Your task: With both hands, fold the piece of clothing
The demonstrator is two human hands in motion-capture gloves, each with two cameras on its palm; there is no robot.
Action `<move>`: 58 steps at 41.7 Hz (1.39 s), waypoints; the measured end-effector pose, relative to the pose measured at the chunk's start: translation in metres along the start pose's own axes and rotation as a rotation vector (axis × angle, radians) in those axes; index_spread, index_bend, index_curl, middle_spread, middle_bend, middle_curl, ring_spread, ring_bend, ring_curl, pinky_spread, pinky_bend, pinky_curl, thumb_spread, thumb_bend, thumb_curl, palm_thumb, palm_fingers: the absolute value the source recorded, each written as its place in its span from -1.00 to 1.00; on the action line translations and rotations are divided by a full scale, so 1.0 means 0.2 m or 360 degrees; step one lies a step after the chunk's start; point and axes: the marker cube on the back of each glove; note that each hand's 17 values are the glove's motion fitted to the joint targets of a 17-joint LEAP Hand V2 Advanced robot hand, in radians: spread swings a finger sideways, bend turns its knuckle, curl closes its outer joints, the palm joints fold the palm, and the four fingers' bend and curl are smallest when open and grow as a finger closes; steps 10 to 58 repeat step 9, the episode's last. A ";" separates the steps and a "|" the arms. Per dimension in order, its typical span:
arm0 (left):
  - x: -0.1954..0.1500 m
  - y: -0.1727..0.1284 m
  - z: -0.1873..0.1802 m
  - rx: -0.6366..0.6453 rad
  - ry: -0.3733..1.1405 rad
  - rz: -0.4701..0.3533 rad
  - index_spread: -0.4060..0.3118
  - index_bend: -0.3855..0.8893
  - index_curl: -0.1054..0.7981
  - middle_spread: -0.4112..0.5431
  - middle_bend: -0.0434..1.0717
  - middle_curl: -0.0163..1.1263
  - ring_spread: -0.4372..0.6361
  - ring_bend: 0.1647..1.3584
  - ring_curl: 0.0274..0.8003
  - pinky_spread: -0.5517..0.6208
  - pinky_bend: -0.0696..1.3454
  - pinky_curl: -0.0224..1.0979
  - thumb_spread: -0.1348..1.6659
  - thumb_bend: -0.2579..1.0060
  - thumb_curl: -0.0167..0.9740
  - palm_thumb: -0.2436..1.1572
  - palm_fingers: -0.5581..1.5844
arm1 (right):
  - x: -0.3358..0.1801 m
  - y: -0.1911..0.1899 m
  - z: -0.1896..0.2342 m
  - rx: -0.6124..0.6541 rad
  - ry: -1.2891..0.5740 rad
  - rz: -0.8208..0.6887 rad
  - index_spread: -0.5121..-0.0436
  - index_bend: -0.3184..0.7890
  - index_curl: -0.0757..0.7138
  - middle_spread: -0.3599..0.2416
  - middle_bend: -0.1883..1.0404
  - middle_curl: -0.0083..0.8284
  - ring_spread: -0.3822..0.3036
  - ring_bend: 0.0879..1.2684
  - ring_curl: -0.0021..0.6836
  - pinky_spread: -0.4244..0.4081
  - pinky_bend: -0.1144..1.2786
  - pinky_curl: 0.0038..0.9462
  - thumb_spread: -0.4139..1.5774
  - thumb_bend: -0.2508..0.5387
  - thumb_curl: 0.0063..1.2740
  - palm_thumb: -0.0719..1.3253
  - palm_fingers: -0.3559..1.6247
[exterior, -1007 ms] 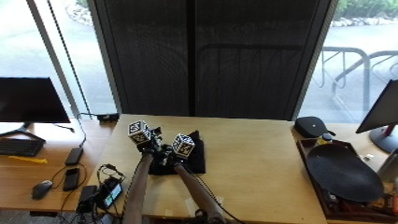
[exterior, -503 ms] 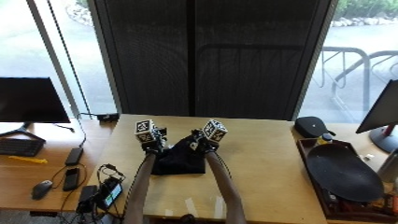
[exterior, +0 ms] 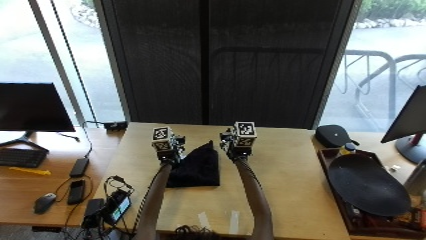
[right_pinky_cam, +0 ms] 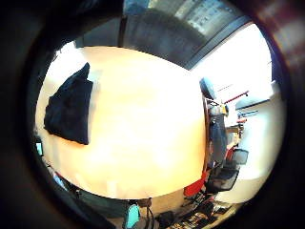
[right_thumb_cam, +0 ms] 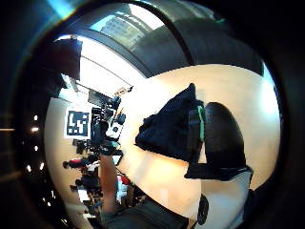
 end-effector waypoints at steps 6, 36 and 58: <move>-0.10 -0.03 0.01 0.0031 -0.0252 -0.0080 -0.26 -0.17 -0.02 -0.26 -0.59 -0.27 0.11 -0.39 -0.21 0.56 -0.34 -0.29 0.73 -0.58 -0.30 -0.06 -0.17 | -0.01 0.09 -0.09 -0.0024 0.0094 0.0047 -0.16 -0.06 0.08 0.48 -0.47 -0.19 0.53 -0.84 -0.07 0.71 -0.10 -0.27 0.81 -0.40 -0.36 0.11 -0.38; -0.12 -0.01 0.01 -0.0007 -0.0304 -0.0101 -0.26 -0.16 -0.02 -0.26 -0.59 -0.27 0.11 -0.39 -0.21 0.56 -0.34 -0.29 0.73 -0.58 -0.30 -0.05 -0.18 | -0.01 0.09 -0.08 -0.0040 0.0074 0.0053 -0.19 -0.06 0.10 0.46 -0.46 -0.22 0.56 -0.83 -0.08 0.72 -0.10 -0.27 0.81 -0.40 -0.37 0.11 -0.40; -0.12 -0.01 0.01 -0.0007 -0.0304 -0.0101 -0.26 -0.16 -0.02 -0.26 -0.59 -0.27 0.11 -0.39 -0.21 0.56 -0.34 -0.29 0.73 -0.58 -0.30 -0.05 -0.18 | -0.01 0.09 -0.08 -0.0040 0.0074 0.0053 -0.19 -0.06 0.10 0.46 -0.46 -0.22 0.56 -0.83 -0.08 0.72 -0.10 -0.27 0.81 -0.40 -0.37 0.11 -0.40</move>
